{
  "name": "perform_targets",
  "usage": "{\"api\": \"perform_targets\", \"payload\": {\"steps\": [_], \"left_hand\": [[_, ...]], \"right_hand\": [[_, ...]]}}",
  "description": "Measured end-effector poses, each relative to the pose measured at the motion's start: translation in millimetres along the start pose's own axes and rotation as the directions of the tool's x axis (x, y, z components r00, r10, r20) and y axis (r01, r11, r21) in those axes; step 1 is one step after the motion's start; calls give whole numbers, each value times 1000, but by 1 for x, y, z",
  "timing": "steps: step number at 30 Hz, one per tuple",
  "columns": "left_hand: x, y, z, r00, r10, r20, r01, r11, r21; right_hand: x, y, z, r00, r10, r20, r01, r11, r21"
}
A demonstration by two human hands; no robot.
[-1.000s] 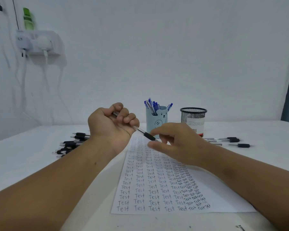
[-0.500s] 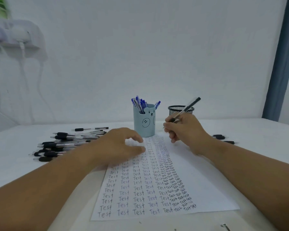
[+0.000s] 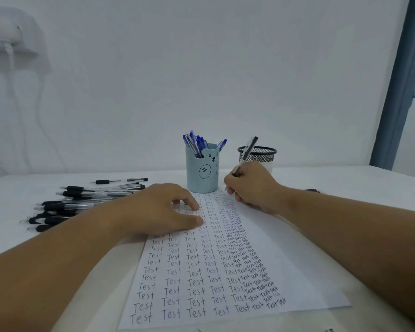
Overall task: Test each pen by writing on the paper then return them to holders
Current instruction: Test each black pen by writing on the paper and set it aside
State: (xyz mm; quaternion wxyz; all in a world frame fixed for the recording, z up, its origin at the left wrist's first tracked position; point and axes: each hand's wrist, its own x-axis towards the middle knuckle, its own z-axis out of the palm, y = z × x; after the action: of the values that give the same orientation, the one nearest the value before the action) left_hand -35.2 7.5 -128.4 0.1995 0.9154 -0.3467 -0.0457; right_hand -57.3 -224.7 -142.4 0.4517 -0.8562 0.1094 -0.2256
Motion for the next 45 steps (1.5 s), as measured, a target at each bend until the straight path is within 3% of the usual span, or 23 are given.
{"api": "perform_targets", "payload": {"steps": [3,22,45], "left_hand": [[2,-3,1,1000,2,5,-2,1000,-6],[2,-9,0,1000,16,19,-15,999,-44],[2,-10,0,999,17,27,-15,998,-60]], "right_hand": [[2,5,2,996,-64,-59,60,995,-74],[14,10,4,998,48,-28,-50,996,-70],[15,12,4,999,-6,-48,-1,990,-142]]}}
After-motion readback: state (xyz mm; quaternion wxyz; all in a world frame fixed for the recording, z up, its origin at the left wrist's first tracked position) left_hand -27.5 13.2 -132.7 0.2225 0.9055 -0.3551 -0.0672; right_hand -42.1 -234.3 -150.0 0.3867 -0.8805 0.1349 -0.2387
